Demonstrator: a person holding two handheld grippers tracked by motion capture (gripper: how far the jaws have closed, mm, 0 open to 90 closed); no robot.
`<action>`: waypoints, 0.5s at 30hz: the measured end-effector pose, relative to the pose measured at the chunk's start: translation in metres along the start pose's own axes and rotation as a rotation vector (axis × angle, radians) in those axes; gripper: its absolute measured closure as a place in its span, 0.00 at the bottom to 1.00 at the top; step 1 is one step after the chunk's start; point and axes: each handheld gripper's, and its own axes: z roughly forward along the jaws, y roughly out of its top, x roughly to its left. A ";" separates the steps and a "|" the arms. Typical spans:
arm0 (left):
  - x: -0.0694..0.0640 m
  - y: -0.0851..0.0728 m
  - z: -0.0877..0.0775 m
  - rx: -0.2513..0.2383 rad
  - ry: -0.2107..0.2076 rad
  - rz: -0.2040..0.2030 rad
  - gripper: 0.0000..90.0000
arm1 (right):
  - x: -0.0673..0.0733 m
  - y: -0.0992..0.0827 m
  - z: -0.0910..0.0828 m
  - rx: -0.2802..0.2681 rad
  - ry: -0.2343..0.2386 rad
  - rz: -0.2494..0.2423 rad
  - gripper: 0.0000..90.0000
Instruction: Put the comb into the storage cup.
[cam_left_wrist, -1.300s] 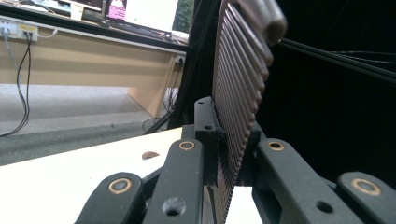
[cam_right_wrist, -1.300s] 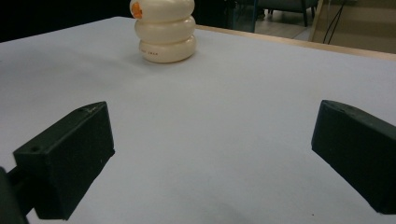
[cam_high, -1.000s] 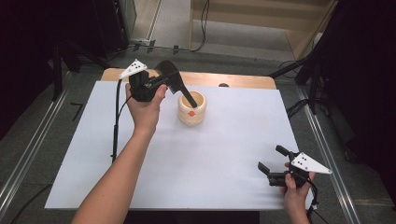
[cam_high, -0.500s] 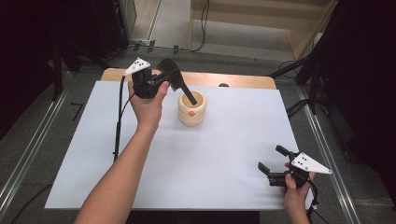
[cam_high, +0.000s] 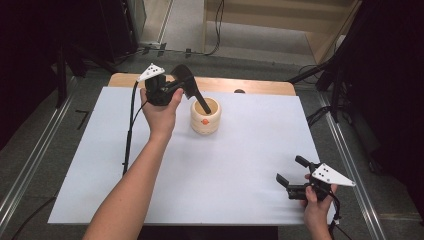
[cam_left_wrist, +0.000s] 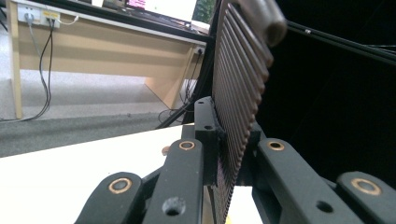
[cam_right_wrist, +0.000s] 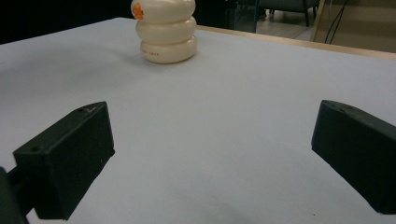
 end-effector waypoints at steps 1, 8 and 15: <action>0.000 -0.001 0.001 0.006 0.005 0.005 0.93 | 0.000 0.000 0.000 0.000 0.000 0.000 0.00; -0.002 -0.006 0.008 0.021 0.021 0.016 0.93 | 0.000 0.000 0.000 -0.001 0.000 0.000 0.00; -0.003 -0.010 0.013 0.035 0.026 0.024 0.93 | 0.000 0.000 0.000 -0.001 0.001 0.000 0.00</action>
